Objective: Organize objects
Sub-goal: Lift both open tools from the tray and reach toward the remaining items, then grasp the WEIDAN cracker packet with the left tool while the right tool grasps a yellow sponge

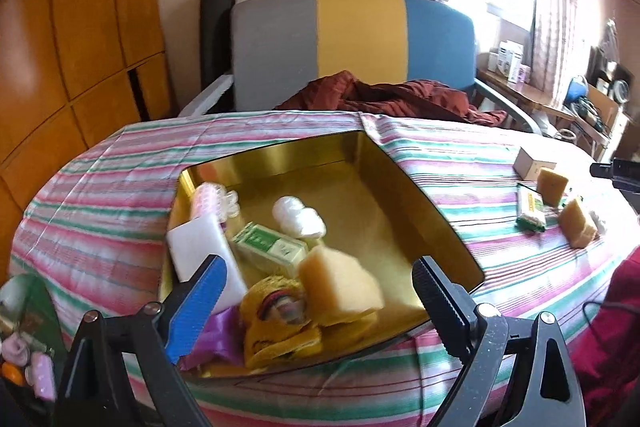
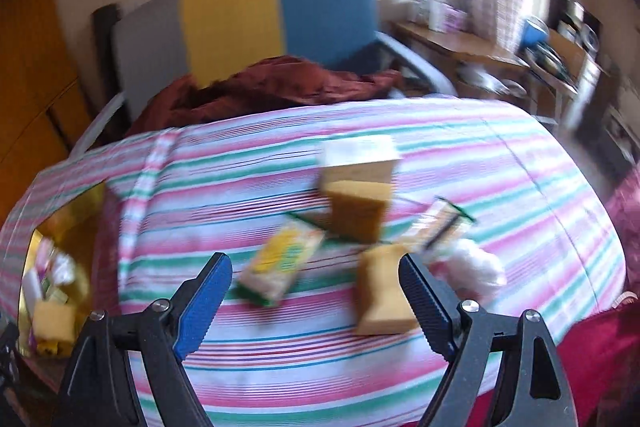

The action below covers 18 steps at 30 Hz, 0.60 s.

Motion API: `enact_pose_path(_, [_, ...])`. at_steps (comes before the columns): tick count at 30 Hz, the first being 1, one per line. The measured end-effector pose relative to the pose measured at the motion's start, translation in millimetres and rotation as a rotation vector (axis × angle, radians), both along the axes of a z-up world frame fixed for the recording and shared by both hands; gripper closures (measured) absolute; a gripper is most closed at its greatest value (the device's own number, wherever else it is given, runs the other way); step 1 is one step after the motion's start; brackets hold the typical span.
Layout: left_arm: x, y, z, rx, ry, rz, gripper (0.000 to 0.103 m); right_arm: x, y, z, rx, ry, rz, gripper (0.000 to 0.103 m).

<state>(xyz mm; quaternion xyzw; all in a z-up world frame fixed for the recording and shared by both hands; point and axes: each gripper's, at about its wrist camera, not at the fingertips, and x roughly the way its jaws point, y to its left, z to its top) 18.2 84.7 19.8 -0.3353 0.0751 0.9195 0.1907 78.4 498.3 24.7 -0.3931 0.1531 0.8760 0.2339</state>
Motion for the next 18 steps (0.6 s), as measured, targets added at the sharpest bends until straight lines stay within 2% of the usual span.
enact_pose_path(5, [-1.9,26.3,7.7,-0.007,0.011,-0.067,0.008,23.7,61.2,-0.7,-0.068,0.031,-0.18,0.016])
enact_pose_path(10, [-3.2,54.0,18.1,-0.011,0.038,-0.132,0.008,43.4,107.4,-15.0,-0.168,0.109,-0.342,0.016])
enact_pose_path(11, [-4.2,61.5,19.7,-0.012,0.041,-0.148,0.008,46.4,113.1,-20.8,-0.189,0.117,-0.361,0.016])
enact_pose_path(14, [-8.3,81.4,22.2,-0.022,0.045,-0.184,0.008,58.9,131.7,-47.0,-0.377,0.154,-0.418,0.016])
enact_pose_path(18, [-15.3,112.6,23.2,-0.02,0.028,-0.235,0.008,69.0,136.5,-47.3,-0.393,0.211,-0.445,0.016])
